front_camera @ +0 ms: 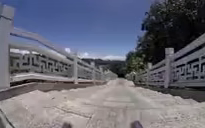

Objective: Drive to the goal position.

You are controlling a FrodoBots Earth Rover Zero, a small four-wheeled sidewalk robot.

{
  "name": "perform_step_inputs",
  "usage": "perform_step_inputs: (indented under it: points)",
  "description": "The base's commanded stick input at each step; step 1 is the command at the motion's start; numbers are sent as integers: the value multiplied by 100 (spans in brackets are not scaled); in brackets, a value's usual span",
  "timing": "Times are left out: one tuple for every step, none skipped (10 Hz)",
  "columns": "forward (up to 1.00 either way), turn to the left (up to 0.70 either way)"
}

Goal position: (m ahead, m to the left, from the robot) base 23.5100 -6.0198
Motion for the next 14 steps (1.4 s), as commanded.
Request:
perform_step_inputs:
  points:
    - [0, 0]
    - [0, 0]
    - [0, 0]
    - [0, 0]
    - [0, 0]
    - [0, 0]
    - [0, 0]
    - [0, 0]
    - [0, 0]
    - [45, 0]
    - [45, 0]
    - [45, 0]
    - [45, 0]
    - [45, 0]
